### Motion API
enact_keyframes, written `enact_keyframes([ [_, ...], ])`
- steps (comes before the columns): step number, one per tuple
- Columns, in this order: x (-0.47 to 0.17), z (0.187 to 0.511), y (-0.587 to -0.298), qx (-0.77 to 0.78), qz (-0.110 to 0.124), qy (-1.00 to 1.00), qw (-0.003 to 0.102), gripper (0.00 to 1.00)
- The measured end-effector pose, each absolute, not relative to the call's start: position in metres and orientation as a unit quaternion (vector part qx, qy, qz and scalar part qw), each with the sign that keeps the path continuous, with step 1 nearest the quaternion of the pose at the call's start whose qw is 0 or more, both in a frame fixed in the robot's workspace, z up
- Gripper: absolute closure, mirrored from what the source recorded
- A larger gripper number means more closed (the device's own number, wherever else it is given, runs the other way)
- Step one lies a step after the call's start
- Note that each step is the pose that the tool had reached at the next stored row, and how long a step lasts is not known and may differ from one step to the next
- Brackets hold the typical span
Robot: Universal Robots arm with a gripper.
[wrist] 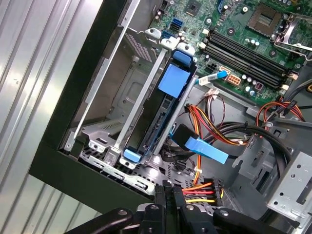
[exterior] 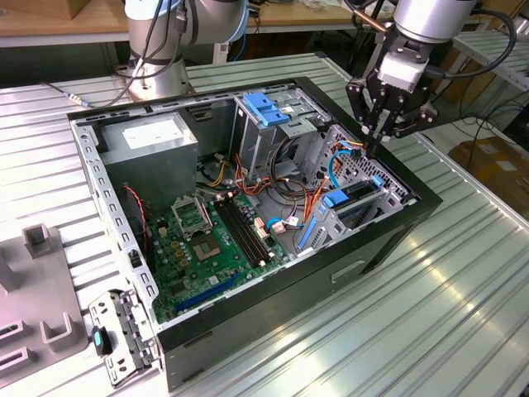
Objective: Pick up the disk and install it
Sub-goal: 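Insert the first disk wire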
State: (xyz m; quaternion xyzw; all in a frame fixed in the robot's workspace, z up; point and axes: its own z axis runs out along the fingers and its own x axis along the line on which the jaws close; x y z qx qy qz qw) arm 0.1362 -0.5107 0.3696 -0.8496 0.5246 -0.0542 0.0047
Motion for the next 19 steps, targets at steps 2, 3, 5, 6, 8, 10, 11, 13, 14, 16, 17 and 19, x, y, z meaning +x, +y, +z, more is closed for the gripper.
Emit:
enact_keyframes([
  [2,0.1362,0.3695,-0.5107,-0.845,-0.054,0.532,0.004,0.82],
  [3,0.1362,0.3695,-0.5107,-0.843,-0.054,0.535,0.004,0.82],
  [5,0.1362,0.3694,-0.5107,-0.837,-0.054,0.544,0.003,0.82],
  [6,0.1362,0.3694,-0.5107,-0.835,-0.054,0.548,0.003,0.82],
  [8,0.1362,0.3693,-0.5107,-0.83,-0.054,0.555,0.003,0.82],
  [10,0.1362,0.3693,-0.5107,-0.827,-0.054,0.56,0.002,0.82],
  [11,0.1362,0.3693,-0.5107,-0.825,-0.054,0.562,0.002,0.82],
  [13,0.1361,0.3693,-0.5107,-0.823,-0.054,0.565,0.002,0.82],
  [14,0.136,0.3693,-0.5107,-0.822,-0.054,0.567,0.002,0.82],
  [16,0.1356,0.3693,-0.5107,-0.82,-0.054,0.57,0.002,0.82],
  [17,0.1347,0.3693,-0.5106,-0.819,-0.054,0.571,0.002,0.82],
  [19,0.1314,0.3693,-0.5107,-0.819,-0.054,0.572,0.002,0.82],
])
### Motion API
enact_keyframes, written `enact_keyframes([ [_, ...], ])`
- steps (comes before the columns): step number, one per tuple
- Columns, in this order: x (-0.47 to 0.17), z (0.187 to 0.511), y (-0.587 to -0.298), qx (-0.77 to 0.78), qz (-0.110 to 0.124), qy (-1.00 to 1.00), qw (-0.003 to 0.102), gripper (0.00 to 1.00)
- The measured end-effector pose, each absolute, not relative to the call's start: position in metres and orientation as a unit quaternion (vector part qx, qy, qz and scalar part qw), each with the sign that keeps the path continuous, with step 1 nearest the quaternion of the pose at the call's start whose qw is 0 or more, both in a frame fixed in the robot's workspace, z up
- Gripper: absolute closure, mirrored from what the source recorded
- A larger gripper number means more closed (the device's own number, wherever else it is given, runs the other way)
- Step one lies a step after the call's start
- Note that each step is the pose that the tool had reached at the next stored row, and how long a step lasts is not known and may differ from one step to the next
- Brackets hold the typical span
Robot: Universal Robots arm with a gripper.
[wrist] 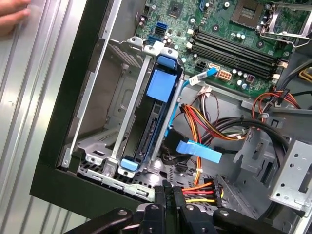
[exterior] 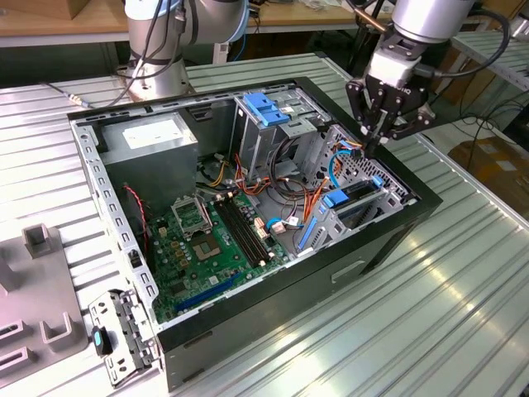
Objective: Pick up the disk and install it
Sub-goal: 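Insert the first disk wire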
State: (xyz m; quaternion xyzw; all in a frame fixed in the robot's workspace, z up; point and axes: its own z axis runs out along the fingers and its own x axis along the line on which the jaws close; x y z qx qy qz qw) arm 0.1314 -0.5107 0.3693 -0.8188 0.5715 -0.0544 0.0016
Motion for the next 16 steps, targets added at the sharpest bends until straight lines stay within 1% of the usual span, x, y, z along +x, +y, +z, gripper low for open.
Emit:
enact_keyframes([
  [5,0.1282,0.3692,-0.5107,-0.817,-0.054,0.574,0.002,0.82],
  [16,0.1281,0.3679,-0.5106,-0.781,-0.054,0.622,-0.002,0.82],
])
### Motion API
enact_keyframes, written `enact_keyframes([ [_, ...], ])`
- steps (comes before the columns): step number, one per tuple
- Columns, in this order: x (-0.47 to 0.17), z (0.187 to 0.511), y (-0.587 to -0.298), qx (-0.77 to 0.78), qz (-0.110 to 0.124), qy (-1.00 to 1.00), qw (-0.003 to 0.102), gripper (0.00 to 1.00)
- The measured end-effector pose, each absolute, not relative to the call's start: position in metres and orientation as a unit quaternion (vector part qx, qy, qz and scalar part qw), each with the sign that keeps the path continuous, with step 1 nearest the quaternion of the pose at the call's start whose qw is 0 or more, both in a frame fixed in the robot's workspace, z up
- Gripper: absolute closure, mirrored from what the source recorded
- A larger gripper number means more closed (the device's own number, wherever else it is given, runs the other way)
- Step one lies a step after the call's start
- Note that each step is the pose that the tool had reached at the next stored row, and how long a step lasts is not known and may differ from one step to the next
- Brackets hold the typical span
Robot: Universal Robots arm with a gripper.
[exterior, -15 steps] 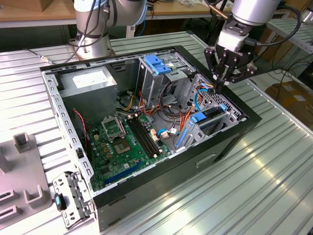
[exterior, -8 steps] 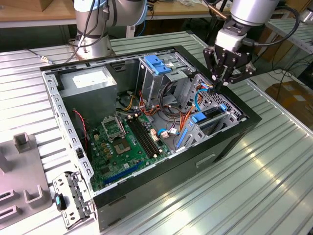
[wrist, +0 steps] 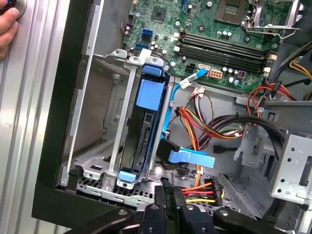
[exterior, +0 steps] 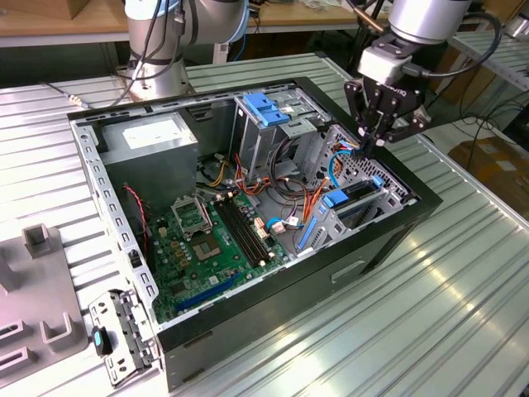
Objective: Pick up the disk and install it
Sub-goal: 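Insert the first disk wire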
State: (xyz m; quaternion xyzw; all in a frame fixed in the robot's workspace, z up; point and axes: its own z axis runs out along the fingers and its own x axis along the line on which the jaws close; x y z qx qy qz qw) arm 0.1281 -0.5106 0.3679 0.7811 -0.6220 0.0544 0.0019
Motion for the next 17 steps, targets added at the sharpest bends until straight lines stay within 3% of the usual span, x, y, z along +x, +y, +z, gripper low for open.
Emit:
enact_keyframes([
  [17,0.1282,0.3674,-0.5107,0.764,0.054,-0.643,0.003,0.82],
])
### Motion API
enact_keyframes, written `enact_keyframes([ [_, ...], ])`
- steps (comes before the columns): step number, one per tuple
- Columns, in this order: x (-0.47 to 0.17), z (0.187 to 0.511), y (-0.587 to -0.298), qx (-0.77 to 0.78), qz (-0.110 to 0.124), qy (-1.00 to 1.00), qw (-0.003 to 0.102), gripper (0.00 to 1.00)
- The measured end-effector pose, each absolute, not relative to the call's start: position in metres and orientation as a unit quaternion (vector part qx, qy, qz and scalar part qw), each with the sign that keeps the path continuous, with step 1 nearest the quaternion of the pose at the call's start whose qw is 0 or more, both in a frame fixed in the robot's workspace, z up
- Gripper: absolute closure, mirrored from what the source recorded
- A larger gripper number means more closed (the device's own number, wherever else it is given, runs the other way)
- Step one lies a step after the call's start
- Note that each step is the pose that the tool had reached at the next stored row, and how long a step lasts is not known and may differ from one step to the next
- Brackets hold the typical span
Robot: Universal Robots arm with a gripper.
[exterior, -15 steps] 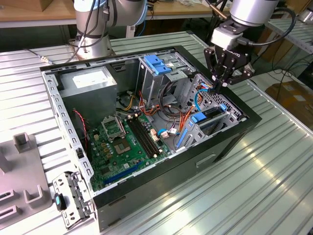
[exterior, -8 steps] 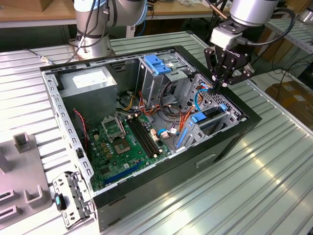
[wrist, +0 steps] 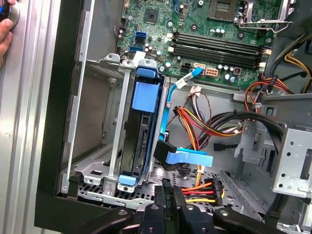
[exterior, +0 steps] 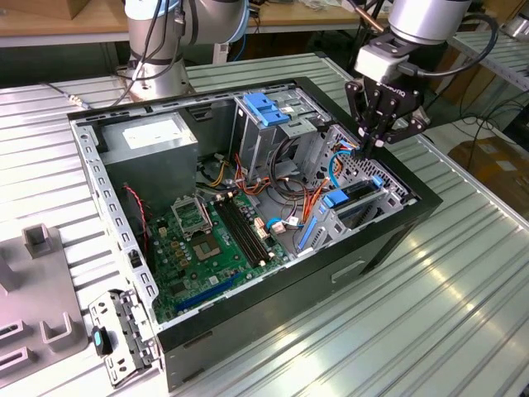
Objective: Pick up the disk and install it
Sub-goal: 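Insert the first disk wire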
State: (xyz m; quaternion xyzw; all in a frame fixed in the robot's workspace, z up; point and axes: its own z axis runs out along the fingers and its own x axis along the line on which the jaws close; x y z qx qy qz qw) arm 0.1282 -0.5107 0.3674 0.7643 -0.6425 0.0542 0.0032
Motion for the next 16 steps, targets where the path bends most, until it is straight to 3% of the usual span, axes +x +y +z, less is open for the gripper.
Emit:
enact_keyframes([
  [16,0.1281,0.3668,-0.5107,0.693,0.054,-0.718,0.009,0.82],
])
